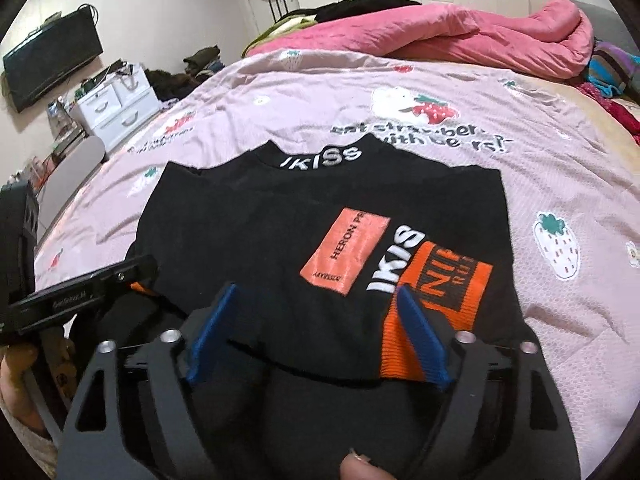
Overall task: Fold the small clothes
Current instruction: 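Move both tools to the shirt hem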
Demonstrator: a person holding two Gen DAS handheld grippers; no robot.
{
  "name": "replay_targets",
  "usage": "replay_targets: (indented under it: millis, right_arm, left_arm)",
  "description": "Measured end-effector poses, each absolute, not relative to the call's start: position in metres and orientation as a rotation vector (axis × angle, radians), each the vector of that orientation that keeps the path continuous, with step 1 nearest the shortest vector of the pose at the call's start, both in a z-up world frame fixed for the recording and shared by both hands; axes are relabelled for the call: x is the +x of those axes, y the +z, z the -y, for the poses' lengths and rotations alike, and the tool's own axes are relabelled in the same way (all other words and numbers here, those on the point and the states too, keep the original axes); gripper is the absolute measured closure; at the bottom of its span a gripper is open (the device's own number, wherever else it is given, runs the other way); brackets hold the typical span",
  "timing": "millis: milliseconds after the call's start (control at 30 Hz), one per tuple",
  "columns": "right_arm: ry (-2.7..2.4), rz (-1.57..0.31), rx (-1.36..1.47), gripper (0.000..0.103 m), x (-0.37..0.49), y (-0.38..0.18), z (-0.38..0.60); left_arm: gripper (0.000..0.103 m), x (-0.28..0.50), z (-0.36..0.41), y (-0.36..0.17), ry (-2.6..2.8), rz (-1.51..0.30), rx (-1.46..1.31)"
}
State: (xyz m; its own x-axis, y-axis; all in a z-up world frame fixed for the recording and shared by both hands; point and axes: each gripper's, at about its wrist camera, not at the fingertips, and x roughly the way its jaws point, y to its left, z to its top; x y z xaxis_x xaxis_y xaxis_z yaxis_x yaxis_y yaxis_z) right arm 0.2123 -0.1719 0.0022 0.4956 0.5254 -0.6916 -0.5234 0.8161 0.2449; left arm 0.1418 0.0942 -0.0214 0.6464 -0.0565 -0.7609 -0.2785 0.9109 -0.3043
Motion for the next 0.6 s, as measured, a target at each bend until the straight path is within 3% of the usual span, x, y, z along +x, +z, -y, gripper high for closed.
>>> replay_targets:
  millis: [100, 333, 400, 600]
  right_arm:
    - [0.607, -0.819, 0.009, 0.008, 0.213, 0.006, 0.176]
    - [0.550, -0.757, 0.025, 0.005, 0.212, 0.017, 0.186]
    - [0.552, -0.749, 0.041, 0.004, 0.213, 0.020, 0.189]
    - [0.556, -0.732, 0.063, 0.004, 0.210, 0.025, 0.195]
  left_arm:
    - [0.043, 0.140, -0.090, -0.016, 0.123, -0.857, -0.407]
    - [0.014, 0.136, -0.086, -0.008, 0.157, -0.849, -0.369]
    - [0.009, 0.134, -0.086, -0.005, 0.169, -0.847, -0.364]
    - [0.009, 0.130, -0.084, 0.000, 0.181, -0.842, -0.356]
